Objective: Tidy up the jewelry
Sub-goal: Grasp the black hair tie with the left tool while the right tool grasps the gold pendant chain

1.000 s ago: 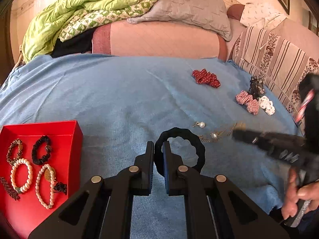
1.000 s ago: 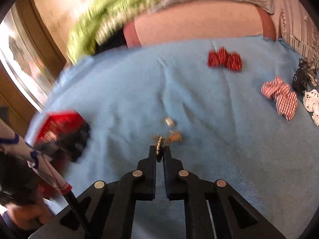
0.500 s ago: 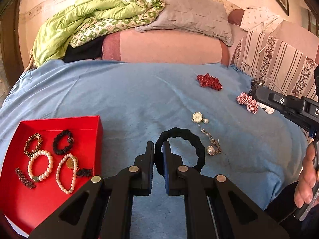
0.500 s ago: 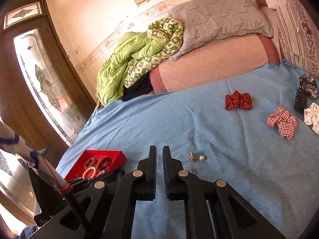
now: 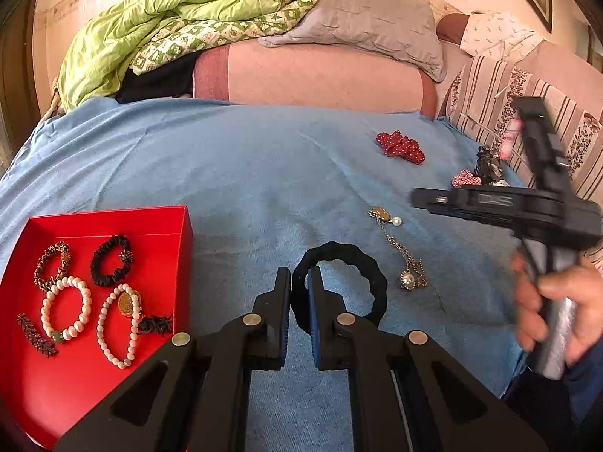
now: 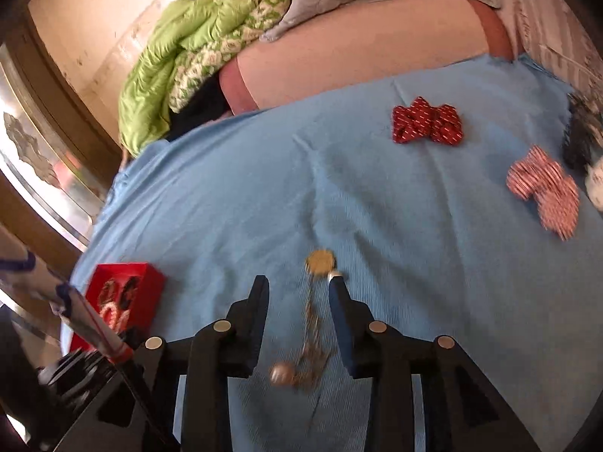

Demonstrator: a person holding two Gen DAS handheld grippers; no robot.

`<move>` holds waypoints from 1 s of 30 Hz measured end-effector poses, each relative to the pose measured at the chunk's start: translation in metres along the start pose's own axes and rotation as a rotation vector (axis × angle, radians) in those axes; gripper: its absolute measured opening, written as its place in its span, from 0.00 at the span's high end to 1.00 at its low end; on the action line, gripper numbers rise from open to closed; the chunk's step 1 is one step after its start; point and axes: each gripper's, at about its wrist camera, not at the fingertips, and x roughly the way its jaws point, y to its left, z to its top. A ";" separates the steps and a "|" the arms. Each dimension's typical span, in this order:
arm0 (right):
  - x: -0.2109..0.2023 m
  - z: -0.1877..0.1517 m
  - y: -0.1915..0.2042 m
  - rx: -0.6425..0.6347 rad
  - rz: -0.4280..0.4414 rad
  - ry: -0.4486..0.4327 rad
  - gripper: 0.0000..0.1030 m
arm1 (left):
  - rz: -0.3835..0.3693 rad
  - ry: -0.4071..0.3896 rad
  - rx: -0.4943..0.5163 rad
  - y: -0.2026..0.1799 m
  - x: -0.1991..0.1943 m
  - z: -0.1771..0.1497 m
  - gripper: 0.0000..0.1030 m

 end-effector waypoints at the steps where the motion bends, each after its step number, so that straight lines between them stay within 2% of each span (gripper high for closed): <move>1: 0.013 0.005 0.002 -0.022 -0.012 0.024 0.65 | 0.001 0.003 0.000 0.001 0.001 0.000 0.92; 7: 0.059 0.011 0.014 -0.159 -0.074 0.101 0.65 | 0.000 0.021 0.014 0.002 0.007 0.001 0.92; 9: 0.073 0.009 0.016 -0.218 -0.138 0.129 0.66 | -0.001 0.027 0.019 0.001 0.010 0.001 0.92; 11: 0.075 0.008 0.019 -0.273 -0.189 0.132 0.80 | -0.003 0.030 0.022 0.001 0.012 0.002 0.92; 12: 0.075 0.007 0.020 -0.292 -0.203 0.131 0.81 | -0.005 0.031 0.020 0.001 0.012 0.002 0.92; 17: 0.072 0.013 0.012 -0.241 -0.190 0.125 0.84 | -0.010 0.028 0.015 0.002 0.014 0.004 0.92; 22: 0.065 0.019 -0.013 -0.076 -0.083 0.124 0.83 | -0.002 0.024 0.017 0.002 0.010 0.001 0.92; 24: 0.068 0.016 -0.015 -0.082 -0.078 0.144 0.80 | 0.001 0.023 0.017 0.002 0.010 0.000 0.92; 30: 0.070 0.011 -0.003 -0.146 -0.122 0.128 0.79 | -0.001 0.019 0.020 0.001 0.008 0.000 0.92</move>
